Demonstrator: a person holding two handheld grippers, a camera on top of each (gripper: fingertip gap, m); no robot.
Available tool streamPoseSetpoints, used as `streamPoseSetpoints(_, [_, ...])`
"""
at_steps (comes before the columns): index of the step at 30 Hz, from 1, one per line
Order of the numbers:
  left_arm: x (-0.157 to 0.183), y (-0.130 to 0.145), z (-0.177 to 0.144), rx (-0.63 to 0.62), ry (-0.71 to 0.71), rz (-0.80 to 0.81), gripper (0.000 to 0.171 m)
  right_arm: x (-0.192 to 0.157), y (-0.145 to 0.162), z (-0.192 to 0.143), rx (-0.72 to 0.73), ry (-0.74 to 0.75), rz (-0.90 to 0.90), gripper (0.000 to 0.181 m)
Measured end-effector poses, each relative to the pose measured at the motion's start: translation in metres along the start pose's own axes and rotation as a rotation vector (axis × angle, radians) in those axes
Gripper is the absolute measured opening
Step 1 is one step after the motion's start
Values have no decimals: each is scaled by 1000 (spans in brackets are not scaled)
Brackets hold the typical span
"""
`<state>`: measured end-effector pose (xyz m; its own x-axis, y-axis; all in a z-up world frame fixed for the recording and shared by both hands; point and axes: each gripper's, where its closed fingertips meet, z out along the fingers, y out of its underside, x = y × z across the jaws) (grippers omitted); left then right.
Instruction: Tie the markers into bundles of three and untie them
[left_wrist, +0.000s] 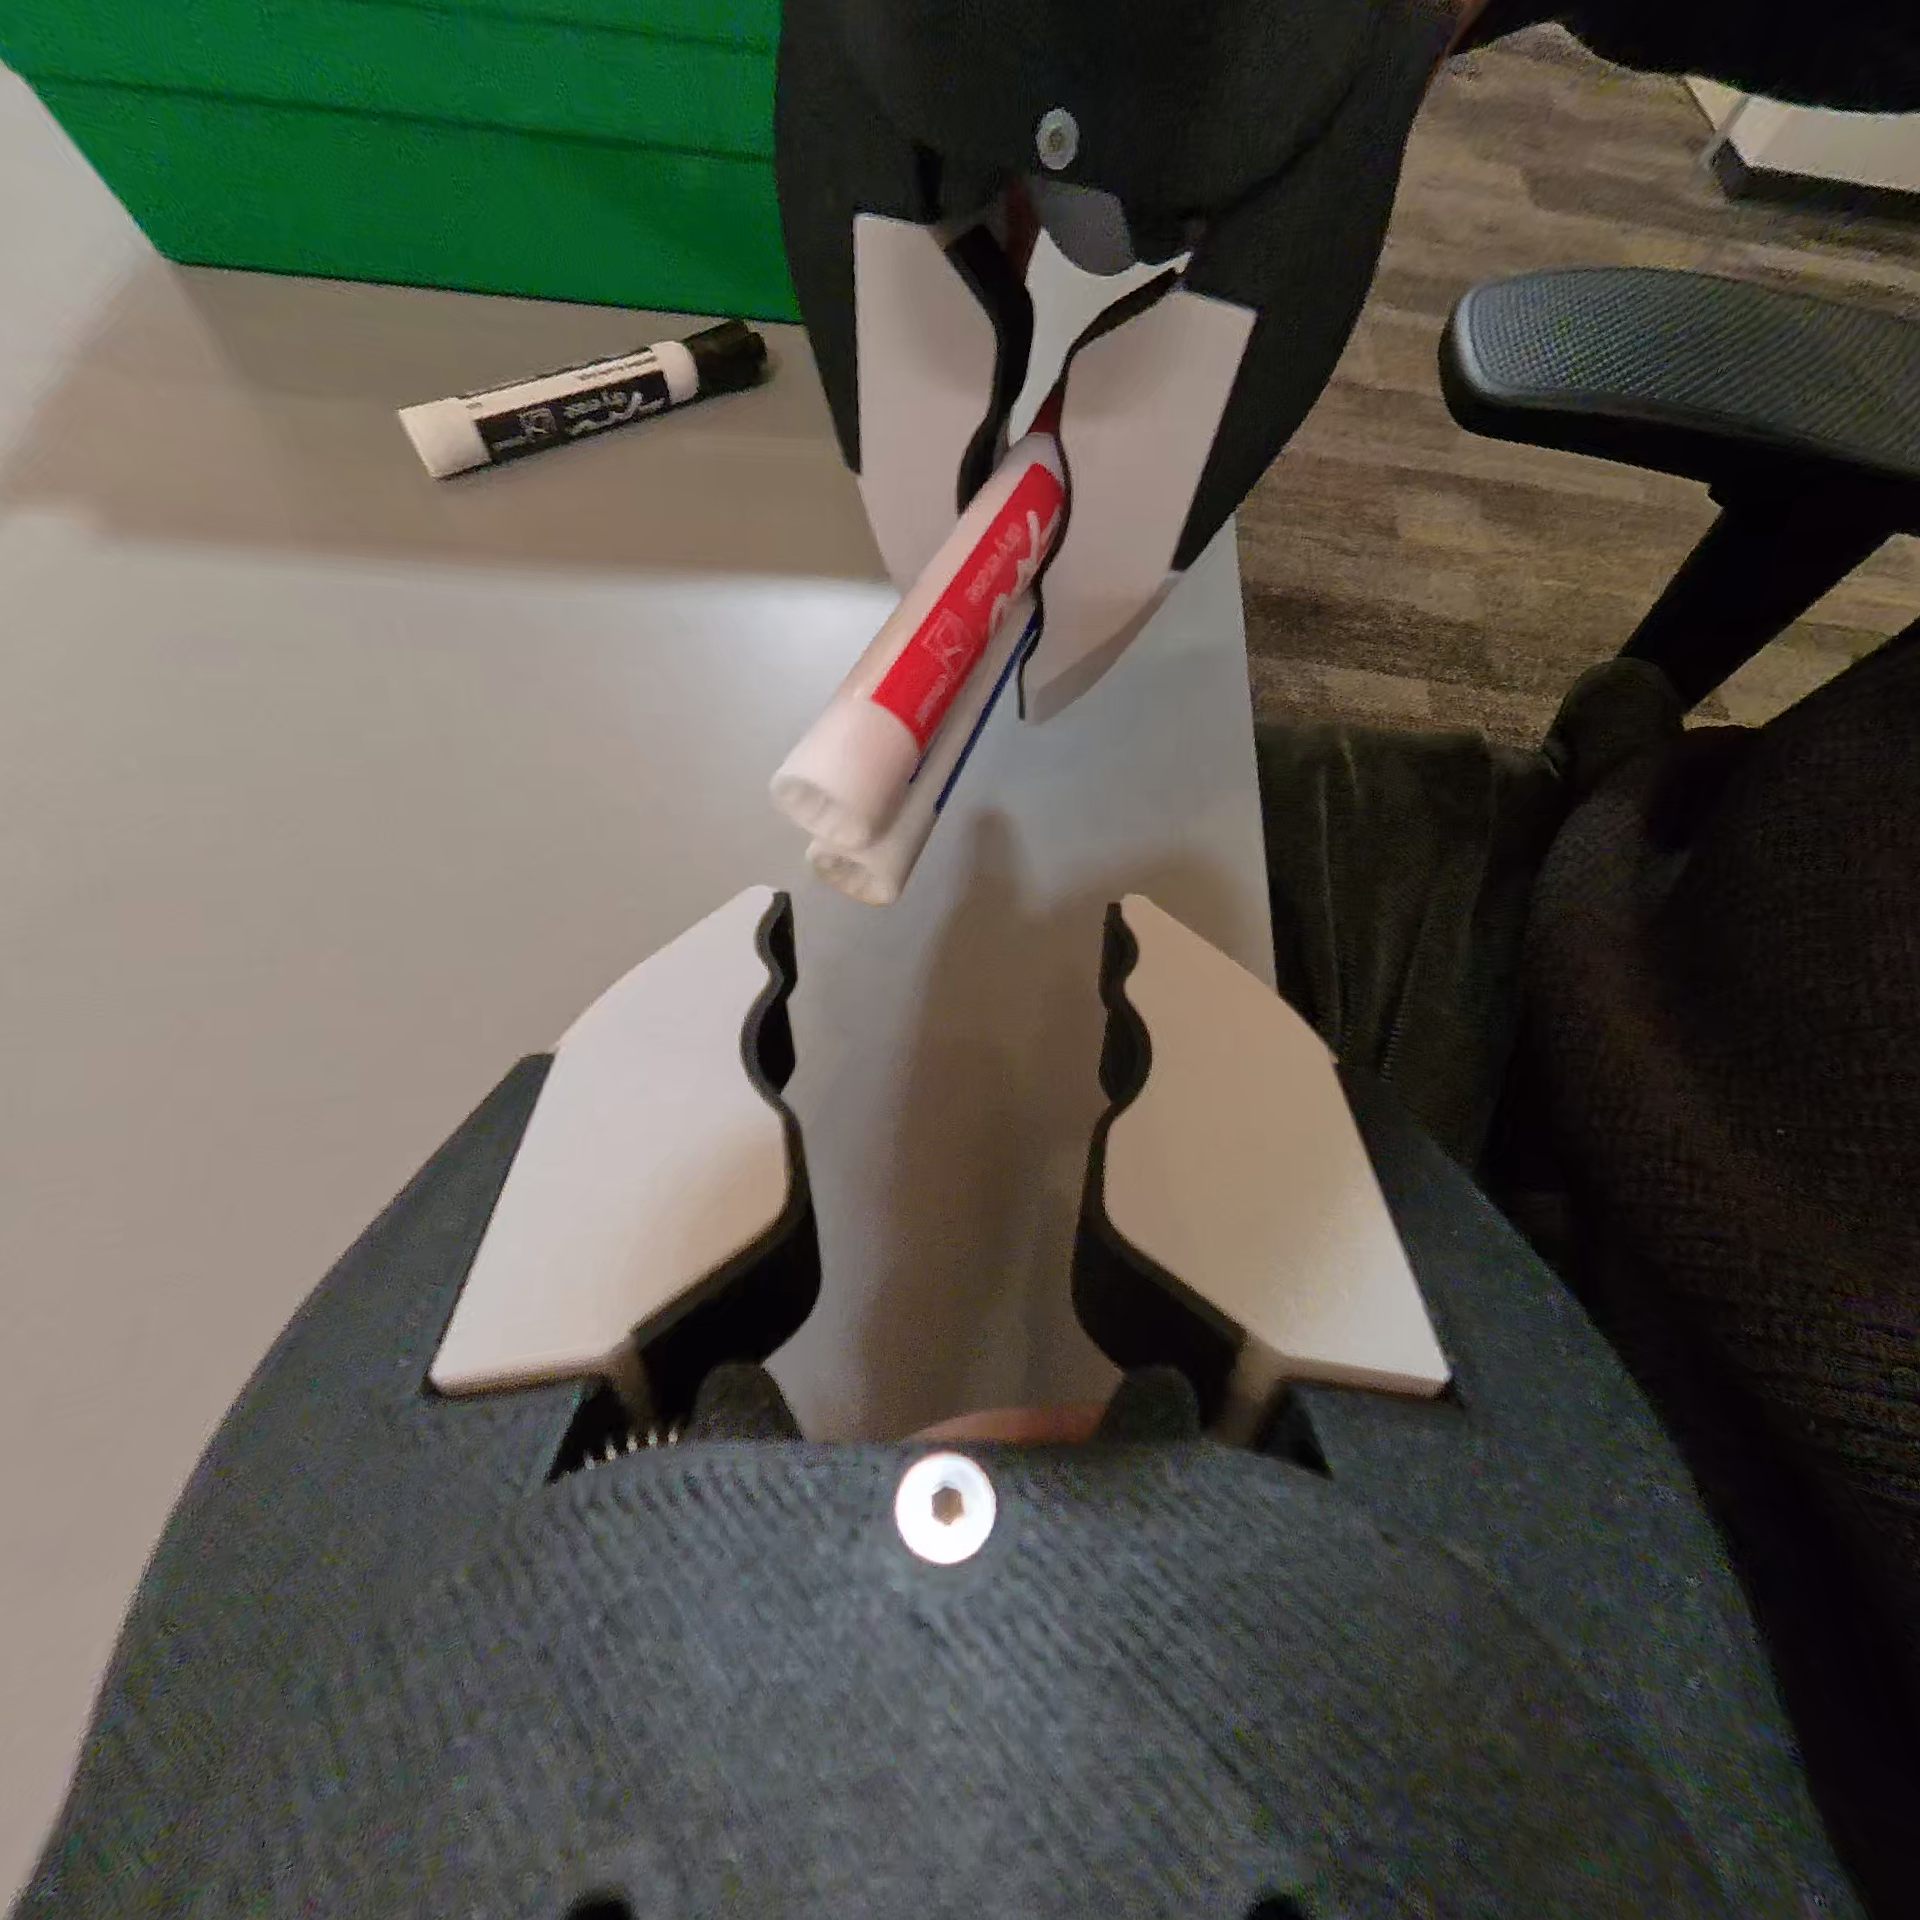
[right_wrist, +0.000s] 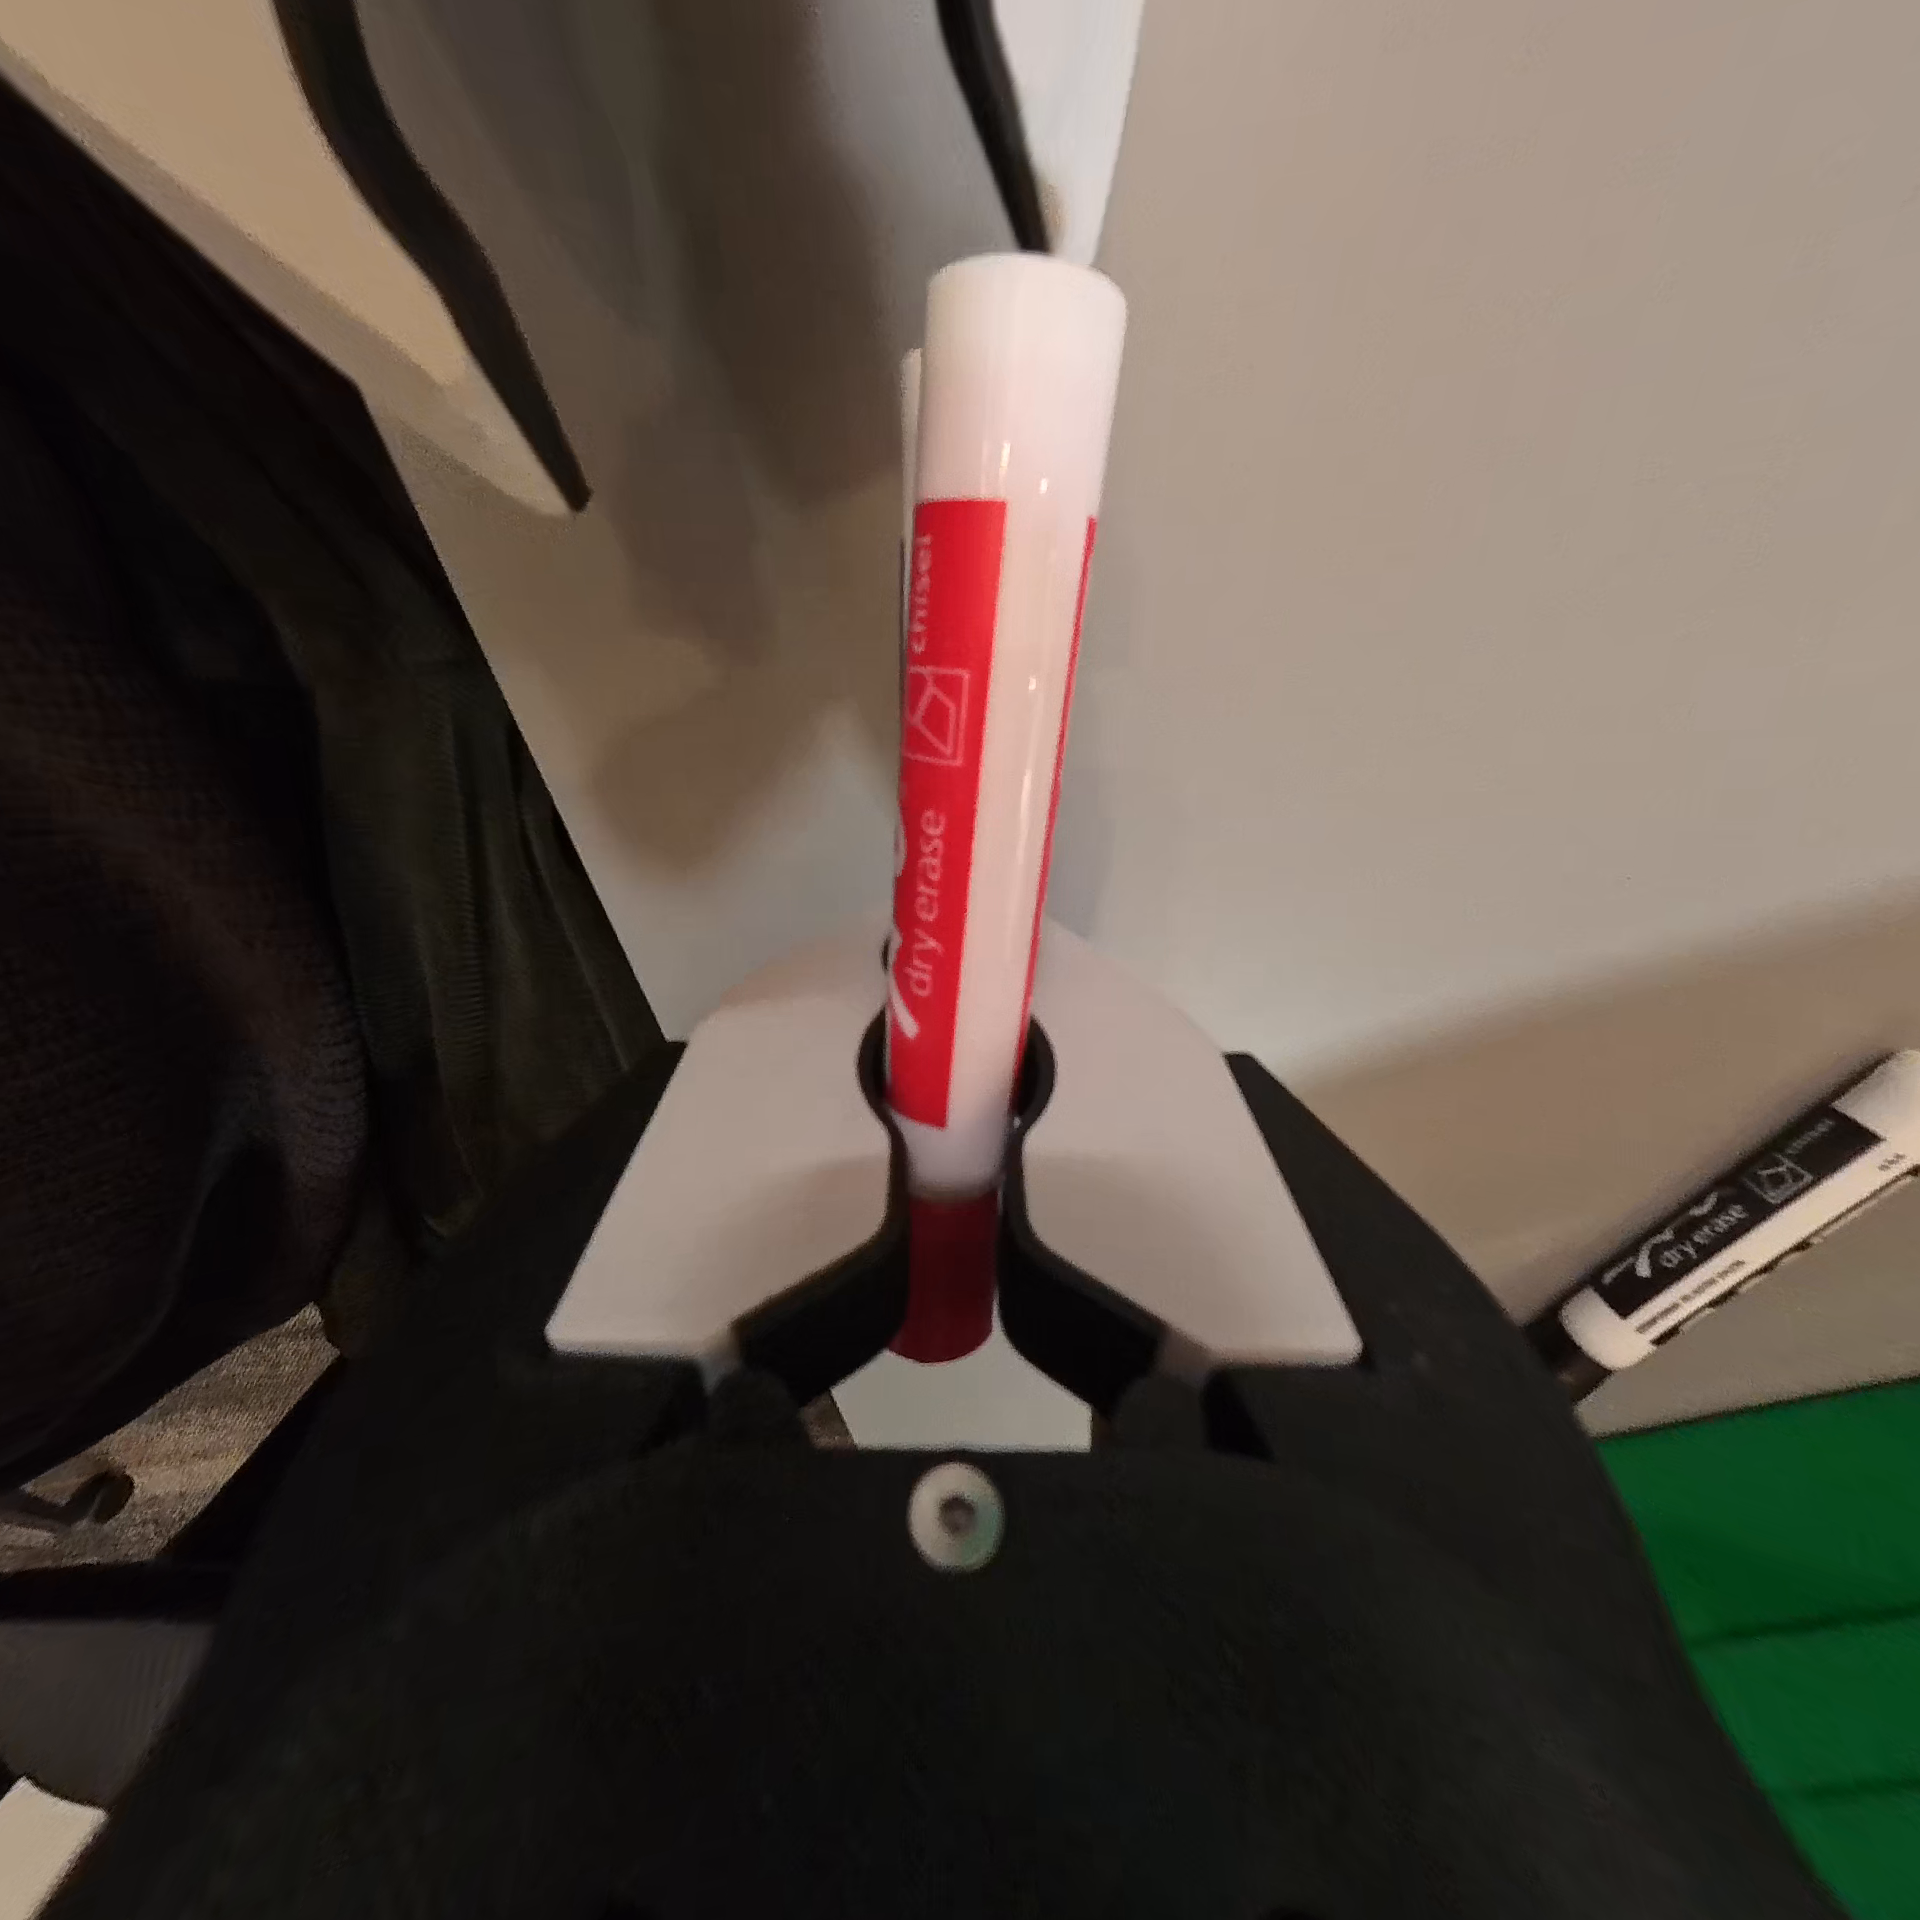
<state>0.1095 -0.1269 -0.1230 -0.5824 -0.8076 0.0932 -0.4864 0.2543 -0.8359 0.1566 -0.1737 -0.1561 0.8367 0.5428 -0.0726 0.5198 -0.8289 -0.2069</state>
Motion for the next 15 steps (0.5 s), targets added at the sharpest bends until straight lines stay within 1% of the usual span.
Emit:
streamPoseSetpoints(6, [-7,-21,-6,116,-55,1,58,-7,-1,-1,-12,-20,-16,14])
streamPoseSetpoints(8, [-4,-22,-4,112,-58,20,58,-10,-2,0,-15,-26,-24,14])
streamPoseSetpoints(12, [1,-15,5,63,-65,56,57,-15,-6,2,-15,-31,-38,14])
streamPoseSetpoints(14, [2,-15,7,55,-74,66,53,-16,-7,1,-15,-29,-43,14])
streamPoseSetpoints(15, [1,-16,7,59,-82,71,47,-16,-7,1,-14,-29,-43,14])
